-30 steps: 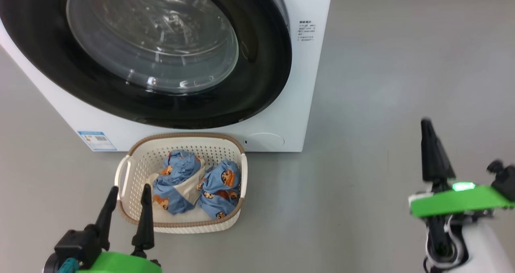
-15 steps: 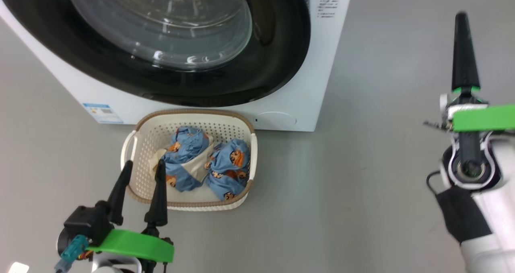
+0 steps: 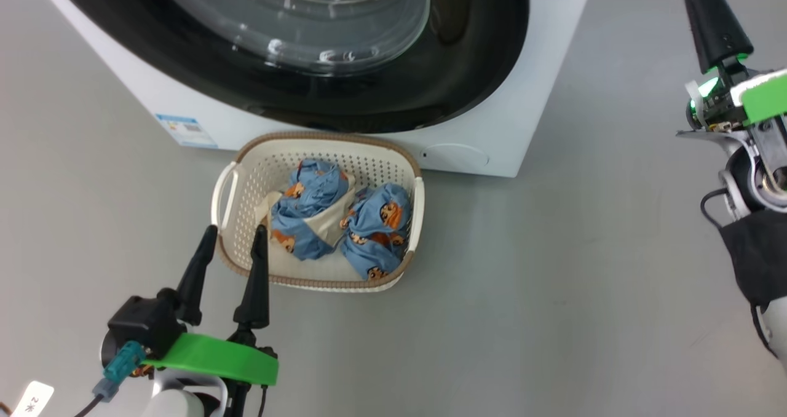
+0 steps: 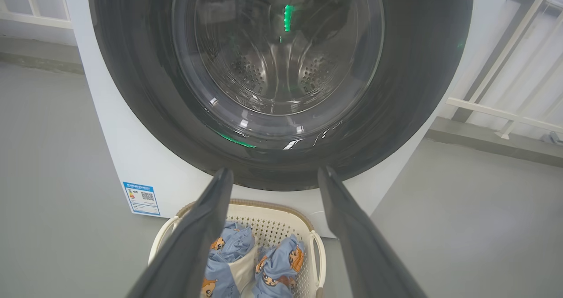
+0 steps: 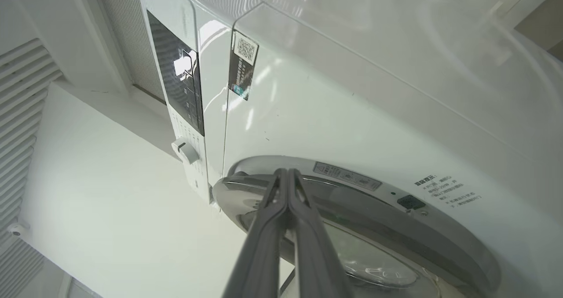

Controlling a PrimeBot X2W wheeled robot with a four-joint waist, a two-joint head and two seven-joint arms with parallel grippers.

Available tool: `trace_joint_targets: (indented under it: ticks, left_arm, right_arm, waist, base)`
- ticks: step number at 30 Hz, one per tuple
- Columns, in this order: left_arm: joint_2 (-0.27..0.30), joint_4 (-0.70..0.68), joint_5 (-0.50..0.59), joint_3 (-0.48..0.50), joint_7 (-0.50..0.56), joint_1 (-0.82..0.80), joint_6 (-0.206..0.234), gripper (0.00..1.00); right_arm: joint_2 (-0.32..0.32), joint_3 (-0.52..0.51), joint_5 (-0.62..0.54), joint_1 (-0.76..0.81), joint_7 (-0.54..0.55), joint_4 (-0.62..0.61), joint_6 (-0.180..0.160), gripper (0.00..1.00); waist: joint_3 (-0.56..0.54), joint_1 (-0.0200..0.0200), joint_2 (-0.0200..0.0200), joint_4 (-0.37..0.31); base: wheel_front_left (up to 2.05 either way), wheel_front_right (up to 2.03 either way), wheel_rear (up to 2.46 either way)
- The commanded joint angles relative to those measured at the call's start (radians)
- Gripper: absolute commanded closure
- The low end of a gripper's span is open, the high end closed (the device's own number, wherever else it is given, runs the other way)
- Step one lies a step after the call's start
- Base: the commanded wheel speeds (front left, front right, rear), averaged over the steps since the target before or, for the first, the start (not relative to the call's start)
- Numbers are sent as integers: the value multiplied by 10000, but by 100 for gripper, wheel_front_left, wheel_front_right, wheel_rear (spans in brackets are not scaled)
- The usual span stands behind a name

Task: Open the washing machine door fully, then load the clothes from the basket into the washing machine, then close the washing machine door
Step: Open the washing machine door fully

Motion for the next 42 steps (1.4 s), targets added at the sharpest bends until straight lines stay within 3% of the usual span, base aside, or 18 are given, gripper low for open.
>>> trace_joint_targets:
  ticks: [1, 11, 20, 42]
  left_arm:
    - [128, -244, -111, 252, -65, -349, -15, 0]
    - [122, -427, -329, -49, -65, -751, -15, 0]
    - [121, -571, -538, -485, -65, -1329, -15, 0]
    - [120, -900, -1164, -822, -65, -1871, -15, 0]
  right_arm:
    - [-59, 153, 175, -287, 435, -79, 16, 100]
    - [-77, -160, 460, -1445, 2659, 904, 16, 100]
    - [-317, -323, 65, -2330, 3667, 1273, 16, 100]
    - [-269, 115, -513, -3941, 4542, 2020, 16, 100]
  waist:
    - [243, 0, -1, 185]
    - [1002, 0, -1, 465]
    - [1830, 0, -1, 933]
    - [2977, 0, -1, 1689]
  base:
    - [0, 0, 0]
    - [0, 0, 0]
    - [0, 0, 0]
    - [0, 0, 0]
